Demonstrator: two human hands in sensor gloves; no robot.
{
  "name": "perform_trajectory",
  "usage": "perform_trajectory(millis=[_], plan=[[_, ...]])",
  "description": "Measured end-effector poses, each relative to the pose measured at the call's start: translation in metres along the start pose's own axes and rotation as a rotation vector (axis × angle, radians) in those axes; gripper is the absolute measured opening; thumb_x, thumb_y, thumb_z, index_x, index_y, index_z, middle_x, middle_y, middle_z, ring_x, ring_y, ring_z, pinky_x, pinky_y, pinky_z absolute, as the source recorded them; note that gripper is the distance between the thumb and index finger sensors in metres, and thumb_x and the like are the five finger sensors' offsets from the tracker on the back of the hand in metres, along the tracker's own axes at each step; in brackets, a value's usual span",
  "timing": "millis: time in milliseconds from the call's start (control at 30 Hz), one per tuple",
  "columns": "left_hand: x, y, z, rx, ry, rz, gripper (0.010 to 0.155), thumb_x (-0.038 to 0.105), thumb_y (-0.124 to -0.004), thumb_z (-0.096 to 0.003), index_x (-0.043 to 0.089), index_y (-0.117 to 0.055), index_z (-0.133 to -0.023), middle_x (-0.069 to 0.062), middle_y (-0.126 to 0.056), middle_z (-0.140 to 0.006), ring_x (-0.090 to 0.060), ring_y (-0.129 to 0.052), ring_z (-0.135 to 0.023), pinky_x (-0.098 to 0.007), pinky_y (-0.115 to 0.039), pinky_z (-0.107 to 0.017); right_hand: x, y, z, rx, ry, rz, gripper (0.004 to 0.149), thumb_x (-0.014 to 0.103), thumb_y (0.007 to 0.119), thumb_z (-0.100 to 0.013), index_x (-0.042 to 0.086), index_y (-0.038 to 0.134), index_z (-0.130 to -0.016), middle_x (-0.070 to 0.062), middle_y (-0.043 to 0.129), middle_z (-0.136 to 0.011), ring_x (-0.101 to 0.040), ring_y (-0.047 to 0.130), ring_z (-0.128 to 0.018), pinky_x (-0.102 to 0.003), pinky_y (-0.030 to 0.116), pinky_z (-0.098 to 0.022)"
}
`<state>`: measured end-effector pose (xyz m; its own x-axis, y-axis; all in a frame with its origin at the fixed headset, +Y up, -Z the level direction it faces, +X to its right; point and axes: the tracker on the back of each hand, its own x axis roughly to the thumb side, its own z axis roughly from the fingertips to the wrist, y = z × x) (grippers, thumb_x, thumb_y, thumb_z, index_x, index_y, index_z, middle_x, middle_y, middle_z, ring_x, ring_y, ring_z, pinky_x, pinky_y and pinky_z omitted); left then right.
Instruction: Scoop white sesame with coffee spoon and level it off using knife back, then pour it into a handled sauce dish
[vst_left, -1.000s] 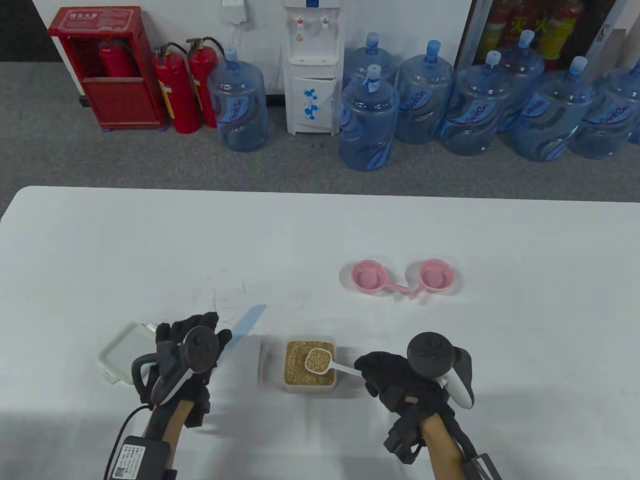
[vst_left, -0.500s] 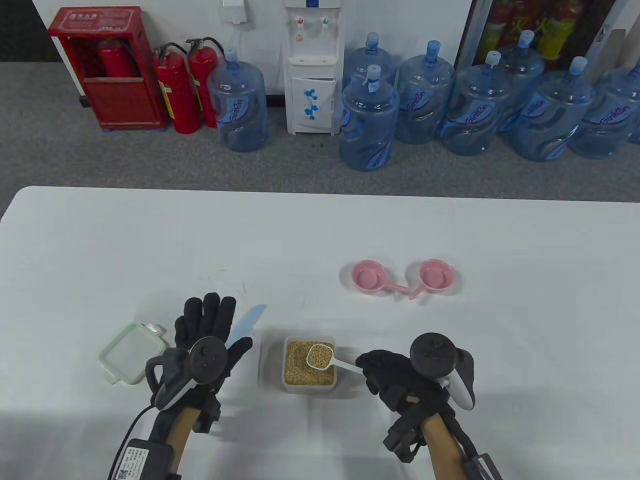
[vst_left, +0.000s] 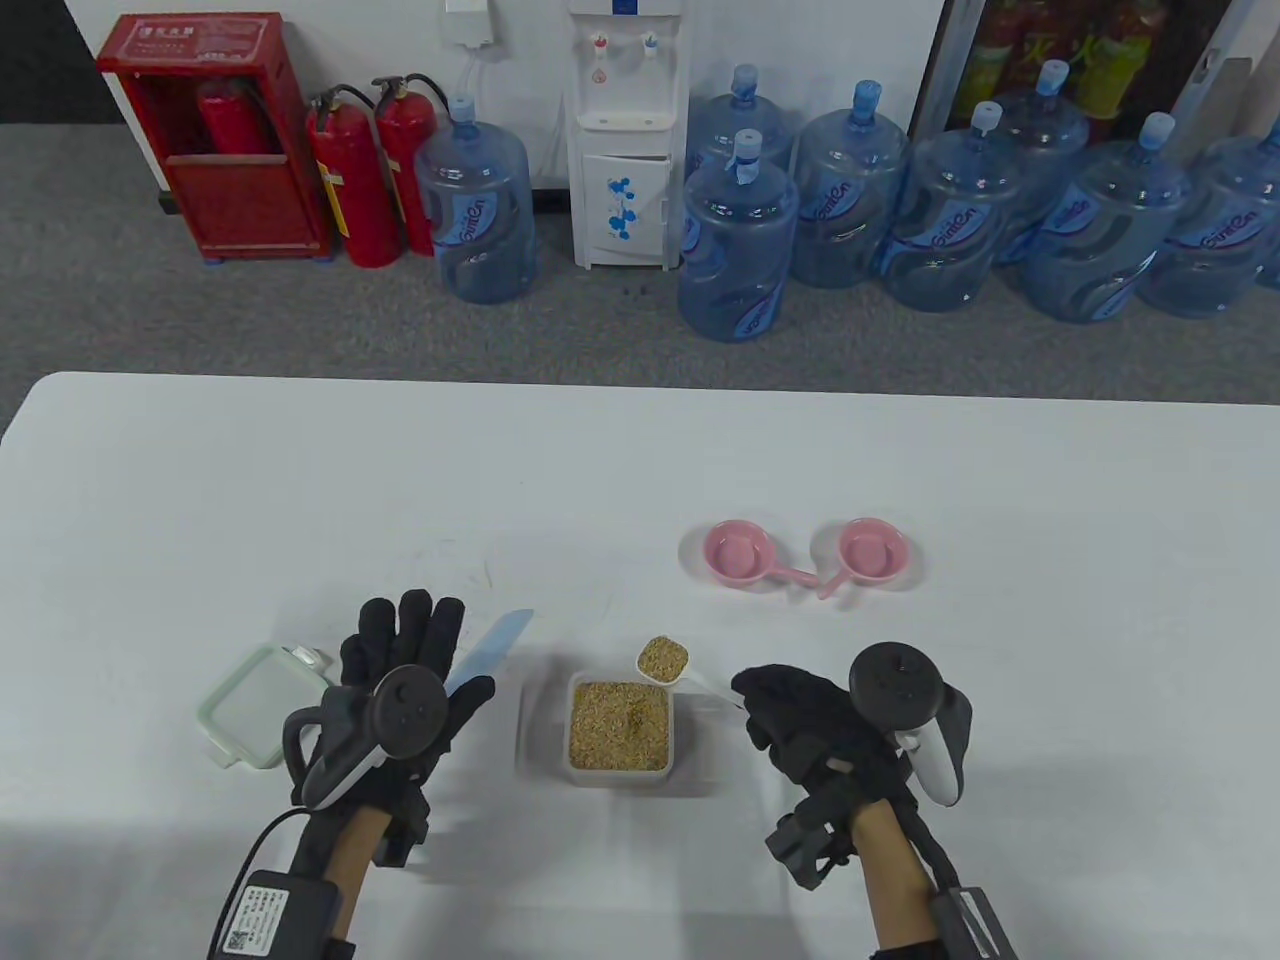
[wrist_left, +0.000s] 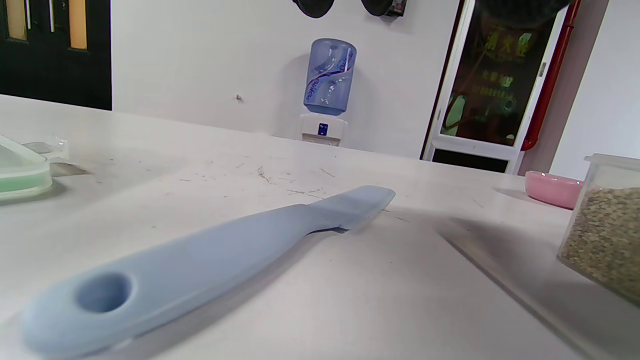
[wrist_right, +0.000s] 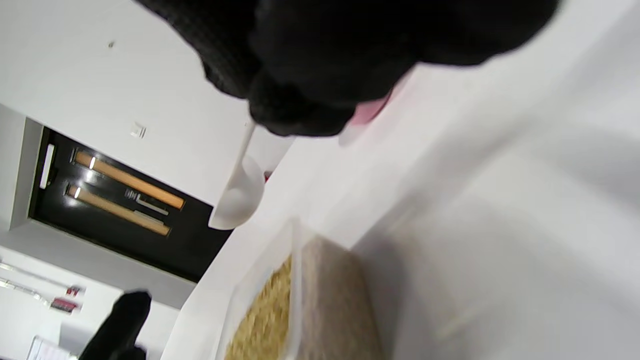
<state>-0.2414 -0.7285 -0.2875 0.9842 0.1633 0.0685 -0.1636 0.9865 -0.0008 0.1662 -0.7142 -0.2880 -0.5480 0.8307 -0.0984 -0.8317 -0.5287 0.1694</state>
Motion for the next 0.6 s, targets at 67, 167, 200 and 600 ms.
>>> perform_trajectory(millis=[67,167,200,600], plan=[[-0.001,0.0,-0.001,-0.006,-0.002,-0.002,0.078,0.065,-0.058,-0.0516,0.036,-0.034,-0.119,-0.003,-0.027,-0.128,-0.042,-0.023,-0.117,-0.057,-0.036,-0.084,0.002,-0.009,-0.01,-0.051,0.023,-0.006,0.041,0.026,0.072,-0.059,0.01,0.083,-0.095,-0.014,0.098,-0.061,-0.011,0.093,-0.028,-0.035,0.085,-0.025],[0.0,0.001,-0.001,-0.006,-0.004,-0.003,0.078,0.065,-0.058,-0.0515,0.036,-0.033,-0.119,-0.003,-0.027,-0.128,-0.042,-0.023,-0.117,-0.057,-0.036,-0.084,0.005,-0.02,-0.025,-0.119,0.069,-0.01,0.042,0.026,0.071,-0.06,0.01,0.08,-0.098,-0.015,0.095,-0.067,-0.012,0.093,-0.033,-0.036,0.084,-0.029],[0.0,0.001,-0.001,-0.008,-0.004,-0.003,0.078,0.065,-0.058,-0.0516,0.036,-0.034,-0.119,-0.003,-0.027,-0.128,-0.042,-0.023,-0.117,-0.057,-0.036,-0.084,0.005,-0.024,-0.033,-0.157,0.093,-0.005,0.042,0.026,0.072,-0.06,0.01,0.079,-0.098,-0.015,0.095,-0.068,-0.012,0.093,-0.033,-0.035,0.084,-0.029],[0.0,0.002,-0.001,-0.02,-0.006,-0.014,0.078,0.065,-0.058,-0.0516,0.036,-0.035,-0.12,-0.003,-0.027,-0.128,-0.043,-0.023,-0.117,-0.057,-0.036,-0.084,-0.009,-0.028,-0.082,-0.259,0.294,0.157,0.042,0.027,0.072,-0.061,0.011,0.077,-0.1,-0.015,0.093,-0.074,-0.012,0.093,-0.038,-0.036,0.084,-0.034]])
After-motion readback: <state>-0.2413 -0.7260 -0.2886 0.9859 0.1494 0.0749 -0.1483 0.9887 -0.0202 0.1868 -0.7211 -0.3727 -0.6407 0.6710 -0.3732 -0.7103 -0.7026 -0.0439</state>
